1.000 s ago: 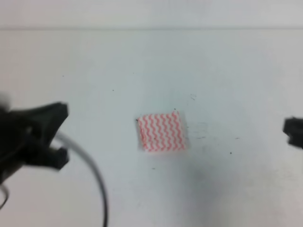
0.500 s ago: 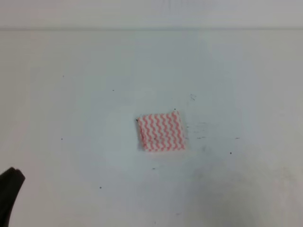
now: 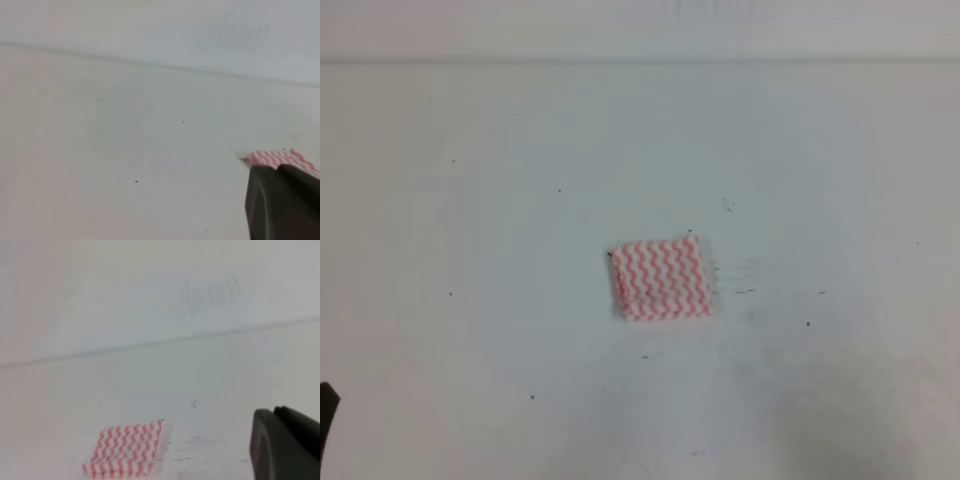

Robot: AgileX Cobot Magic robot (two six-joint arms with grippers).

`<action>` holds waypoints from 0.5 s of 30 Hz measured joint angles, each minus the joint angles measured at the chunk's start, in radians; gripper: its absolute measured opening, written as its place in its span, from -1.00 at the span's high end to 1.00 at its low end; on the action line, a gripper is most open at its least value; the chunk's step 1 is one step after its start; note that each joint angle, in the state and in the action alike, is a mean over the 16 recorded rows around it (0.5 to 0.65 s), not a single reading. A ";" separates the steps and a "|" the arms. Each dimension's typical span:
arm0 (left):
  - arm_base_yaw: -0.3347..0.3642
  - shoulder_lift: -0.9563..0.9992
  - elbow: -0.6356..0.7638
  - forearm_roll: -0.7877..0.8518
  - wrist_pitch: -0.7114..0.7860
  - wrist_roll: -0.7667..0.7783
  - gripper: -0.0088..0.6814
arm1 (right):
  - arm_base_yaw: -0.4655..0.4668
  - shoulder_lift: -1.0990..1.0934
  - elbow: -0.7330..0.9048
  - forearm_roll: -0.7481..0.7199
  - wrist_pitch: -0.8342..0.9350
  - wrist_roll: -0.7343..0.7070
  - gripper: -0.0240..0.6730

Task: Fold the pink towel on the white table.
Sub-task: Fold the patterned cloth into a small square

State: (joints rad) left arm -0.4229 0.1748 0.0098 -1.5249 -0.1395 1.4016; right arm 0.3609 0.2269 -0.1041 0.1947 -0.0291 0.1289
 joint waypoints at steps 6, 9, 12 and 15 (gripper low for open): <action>0.000 0.001 0.000 -0.012 -0.004 0.000 0.98 | 0.000 0.002 0.030 0.000 0.010 0.000 0.98; 0.000 0.000 -0.001 -0.013 -0.004 0.000 0.98 | 0.000 0.002 0.038 0.000 0.021 0.000 0.98; 0.000 0.000 -0.001 -0.013 -0.004 0.000 0.98 | 0.000 0.003 0.042 -0.008 0.021 -0.008 0.98; 0.000 0.001 -0.001 -0.013 -0.004 0.000 0.98 | -0.006 -0.001 0.043 -0.024 0.015 -0.027 0.98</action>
State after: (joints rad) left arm -0.4229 0.1759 0.0084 -1.5379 -0.1434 1.4017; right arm 0.3552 0.2260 -0.0607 0.1709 -0.0143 0.1015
